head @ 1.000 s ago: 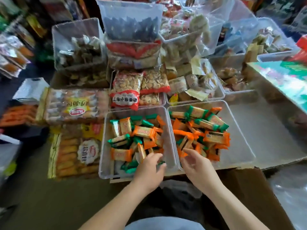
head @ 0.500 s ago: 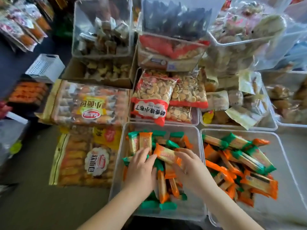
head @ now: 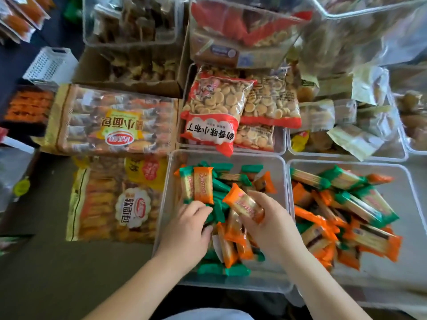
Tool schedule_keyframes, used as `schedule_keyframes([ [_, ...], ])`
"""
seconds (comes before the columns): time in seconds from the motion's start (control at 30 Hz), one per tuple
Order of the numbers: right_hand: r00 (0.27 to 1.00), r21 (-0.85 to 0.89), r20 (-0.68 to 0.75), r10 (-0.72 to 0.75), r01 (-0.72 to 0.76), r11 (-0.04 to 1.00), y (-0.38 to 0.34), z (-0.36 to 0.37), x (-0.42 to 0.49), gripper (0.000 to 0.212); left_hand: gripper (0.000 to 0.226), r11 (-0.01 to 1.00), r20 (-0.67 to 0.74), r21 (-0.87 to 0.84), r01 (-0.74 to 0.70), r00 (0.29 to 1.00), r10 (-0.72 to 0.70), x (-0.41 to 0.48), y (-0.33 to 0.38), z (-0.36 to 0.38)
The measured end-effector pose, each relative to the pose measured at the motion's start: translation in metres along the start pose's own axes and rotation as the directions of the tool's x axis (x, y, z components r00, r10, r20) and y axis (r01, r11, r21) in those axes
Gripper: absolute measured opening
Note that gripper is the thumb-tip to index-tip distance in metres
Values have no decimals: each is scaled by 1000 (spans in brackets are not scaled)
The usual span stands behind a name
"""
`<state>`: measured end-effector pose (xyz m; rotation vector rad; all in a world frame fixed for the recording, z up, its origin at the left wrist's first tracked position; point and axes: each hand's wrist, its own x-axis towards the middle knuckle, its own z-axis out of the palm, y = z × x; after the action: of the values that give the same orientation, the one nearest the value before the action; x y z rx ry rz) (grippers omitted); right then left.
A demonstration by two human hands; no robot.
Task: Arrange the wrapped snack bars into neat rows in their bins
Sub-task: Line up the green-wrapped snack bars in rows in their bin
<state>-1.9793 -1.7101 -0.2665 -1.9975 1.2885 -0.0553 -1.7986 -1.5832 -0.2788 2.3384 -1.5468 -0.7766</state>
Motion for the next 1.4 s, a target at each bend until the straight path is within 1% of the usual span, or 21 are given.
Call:
schedule_keyframes([
  [0.03,999,-19,-49,-4,3,1000,-2,-9,-7,57,36,999,-20,-6,-41,999,41,-5,1,4],
  [0.1,989,-25,-145,35,-39,999,2,-26,-23,63,27,997,35,-79,-21,999,24,-12,12,11],
  [0.17,972,32,-198,130,-126,991,13,-38,-38,69,31,989,141,-128,79,988,-61,-12,24,19],
  [0.23,956,95,-201,213,-197,976,24,-41,-52,63,41,987,178,-71,141,976,-127,-6,37,27],
  [0.33,948,130,-185,257,-236,963,34,-36,-67,49,47,977,167,-32,211,965,-203,9,59,35],
  [0.47,935,114,-187,303,-286,951,43,-32,-82,61,47,960,98,-11,281,955,-279,28,73,53],
  [0.6,895,153,-236,379,-351,924,60,-42,-98,64,50,912,73,-221,346,938,-338,36,78,64],
  [0.7,856,113,-313,411,-396,911,77,-59,-103,64,41,915,61,-270,301,953,-296,38,83,67],
  [0.77,838,61,-317,443,-448,892,83,-72,-103,68,39,900,54,-311,307,951,-306,32,83,62],
  [0.87,860,-21,-349,373,-406,914,90,-77,-104,71,48,858,-11,-428,284,948,-319,17,84,43],
  [0.9,866,14,-365,341,-361,932,89,-76,-103,64,51,839,-32,-482,253,952,-305,12,88,35],
  [0.97,902,256,-294,316,-245,935,74,-75,-99,46,51,764,-28,-619,184,966,-256,2,103,19],
  [1.03,963,493,-88,255,-180,851,47,-71,-95,37,50,663,17,-736,140,982,-188,-3,120,10],
  [1.07,977,577,-15,212,-165,800,37,-67,-92,34,50,634,38,-763,128,987,-154,-4,126,8],
  [1.1,980,651,10,197,-156,743,32,-62,-91,32,50,618,59,-777,119,991,-117,-5,132,5],
  [1.17,951,742,-34,307,-182,646,30,-61,-89,26,46,597,124,-793,122,992,-39,-4,137,4],
  [1.2,923,754,-65,378,-203,624,33,-64,-90,24,42,589,173,-797,138,985,3,-2,137,4],
  [1.27,876,726,-106,471,-256,639,48,-72,-95,21,32,641,238,-749,168,971,24,5,127,10],
  [1.3,856,703,-142,497,-267,660,56,-77,-99,21,27,719,224,-674,169,974,-19,11,120,15],
  [1.37,810,636,-247,532,-278,719,72,-82,-107,24,21,914,149,-367,171,981,-124,26,102,33],
  [1.4,787,593,-288,545,-301,747,79,-84,-109,27,24,961,132,-218,173,980,-146,31,96,40],
])
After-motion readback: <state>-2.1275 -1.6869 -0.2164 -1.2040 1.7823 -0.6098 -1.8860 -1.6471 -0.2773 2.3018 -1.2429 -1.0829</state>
